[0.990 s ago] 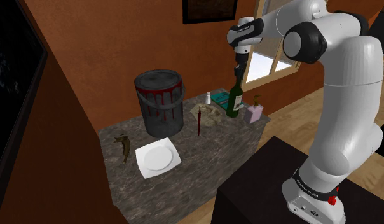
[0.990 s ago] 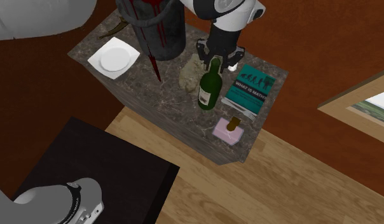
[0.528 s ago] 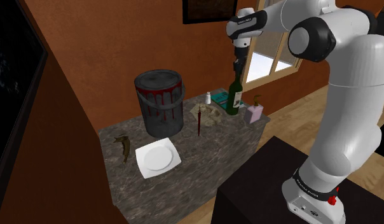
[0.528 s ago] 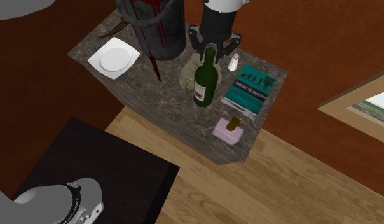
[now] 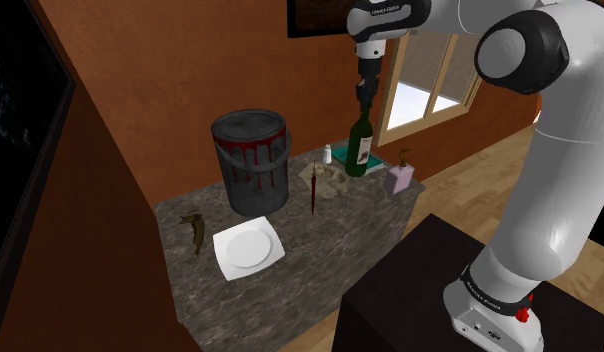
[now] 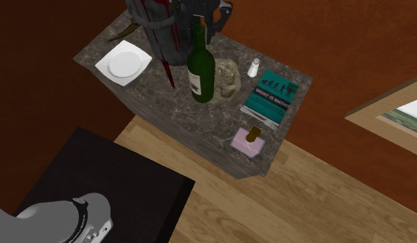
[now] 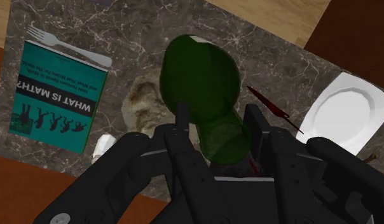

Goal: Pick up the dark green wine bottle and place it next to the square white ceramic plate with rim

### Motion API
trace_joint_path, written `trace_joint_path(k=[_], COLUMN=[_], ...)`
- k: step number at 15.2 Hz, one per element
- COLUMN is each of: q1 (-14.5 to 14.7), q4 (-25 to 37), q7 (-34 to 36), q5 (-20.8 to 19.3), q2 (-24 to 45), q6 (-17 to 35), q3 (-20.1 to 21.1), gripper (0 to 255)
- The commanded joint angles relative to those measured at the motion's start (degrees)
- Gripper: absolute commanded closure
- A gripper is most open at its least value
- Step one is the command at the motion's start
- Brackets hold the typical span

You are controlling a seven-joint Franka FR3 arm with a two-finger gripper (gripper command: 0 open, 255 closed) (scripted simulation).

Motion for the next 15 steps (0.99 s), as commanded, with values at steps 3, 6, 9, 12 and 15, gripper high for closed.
trace_joint_path(k=[3, 6, 9, 12, 15], q1=[2.66, 4.51, 6.28, 8.03, 9.74], q4=[0.34, 1.9, 4.23, 7.38, 11.45], q7=[4.3, 7.48, 10.67, 13.86, 17.07], q5=[-0.69, -0.91, -0.94, -0.81, -0.53], q2=[-3.2, -4.73, -5.69, -6.02, -5.67], q6=[-3.45, -6.45, -9.66, -13.08, -16.74], q3=[1.47, 2.73, 4.05, 5.38, 6.71], gripper=[255, 255, 255, 255, 255])
